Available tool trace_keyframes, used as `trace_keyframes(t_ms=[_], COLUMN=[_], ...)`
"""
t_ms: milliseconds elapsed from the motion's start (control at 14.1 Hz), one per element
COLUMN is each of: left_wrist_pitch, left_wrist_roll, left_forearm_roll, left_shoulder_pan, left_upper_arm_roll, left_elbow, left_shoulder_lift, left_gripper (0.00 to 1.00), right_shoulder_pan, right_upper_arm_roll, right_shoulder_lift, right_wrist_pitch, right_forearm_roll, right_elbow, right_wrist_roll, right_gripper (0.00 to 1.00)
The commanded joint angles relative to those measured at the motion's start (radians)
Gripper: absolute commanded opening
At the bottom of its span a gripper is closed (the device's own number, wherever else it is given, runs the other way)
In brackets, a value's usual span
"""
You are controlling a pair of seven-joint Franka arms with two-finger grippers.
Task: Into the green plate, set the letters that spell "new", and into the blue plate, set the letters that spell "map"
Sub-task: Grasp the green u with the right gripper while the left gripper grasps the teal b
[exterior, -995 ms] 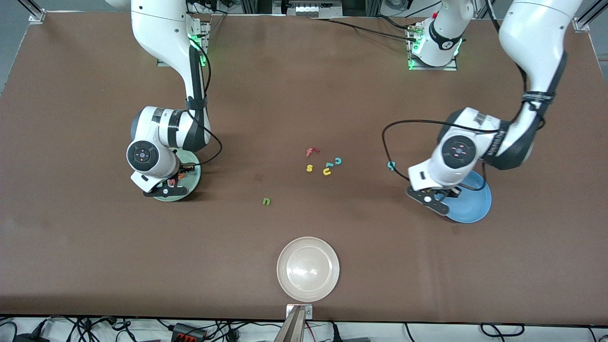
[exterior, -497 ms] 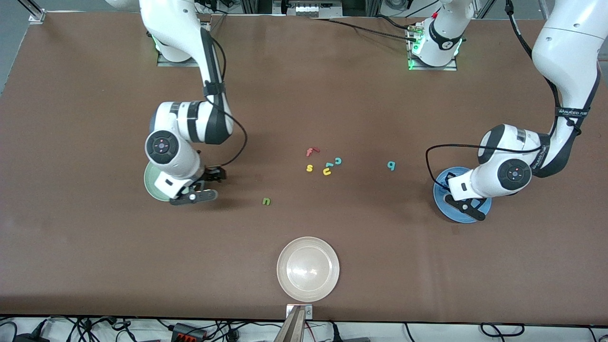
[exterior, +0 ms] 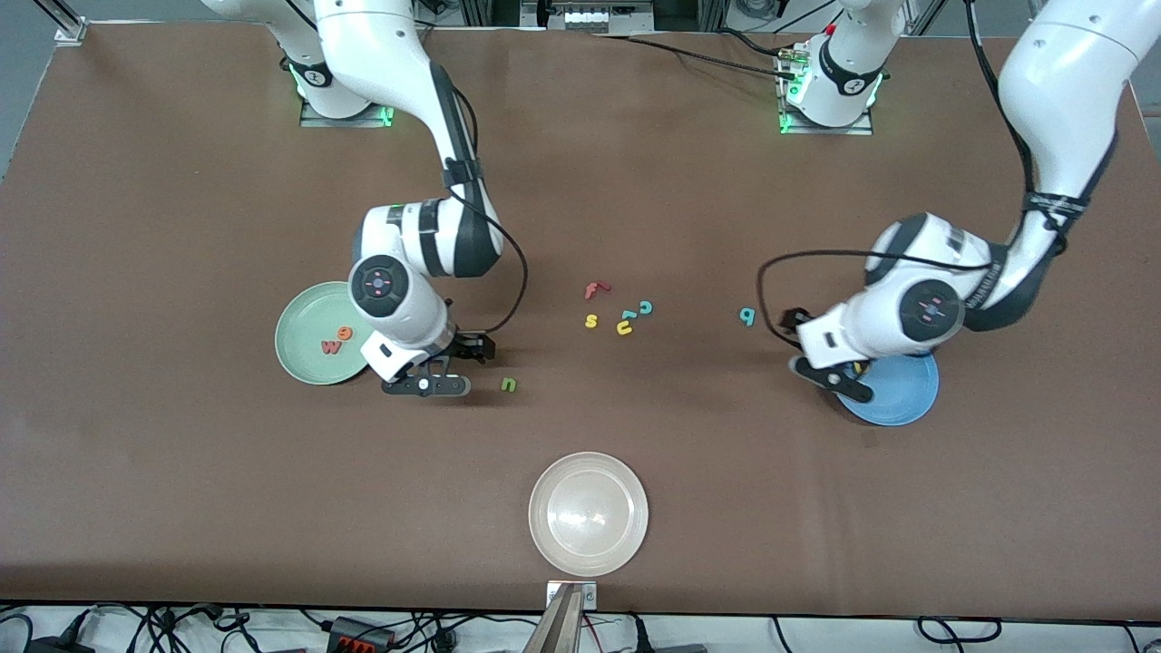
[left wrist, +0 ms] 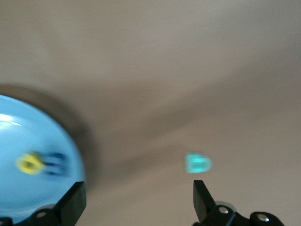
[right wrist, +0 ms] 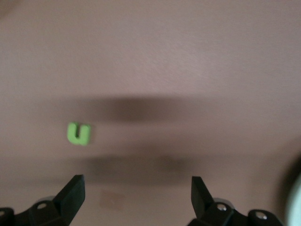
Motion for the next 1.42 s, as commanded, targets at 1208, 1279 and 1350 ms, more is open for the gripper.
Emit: trace_keyframes(t_ms=[1208,1279,1350], left_wrist_pitch=[0.385,0.385,0.383], left_wrist_roll=[-0.4,-0.4,-0.4], left_forearm_roll=[0.286,0.286,0.286], left_shoulder_pan=[-0.028,-0.031,-0.03], left_upper_arm_roll=[0.044,0.044,0.044], left_elbow=[-0.295,-0.295,-0.293], left_shoulder_lift=[0.062,0.06,0.06], left_gripper=[0.43,0.3,0.15], right_shoulder_pan=[-0.043,-0.043,-0.043], right_upper_arm_roll=[0.11,0.11,0.11], right_shoulder_lift=[0.151,0.151,0.151], right_wrist_pitch=[0.15,0.15,0.15], right_forearm_roll=[0.016,0.014,0.014], right_elbow=[0.148,0.148,0.148], right_wrist_roll=[0.193,0.193,0.193], right_gripper=[0.5,0.45,0.45])
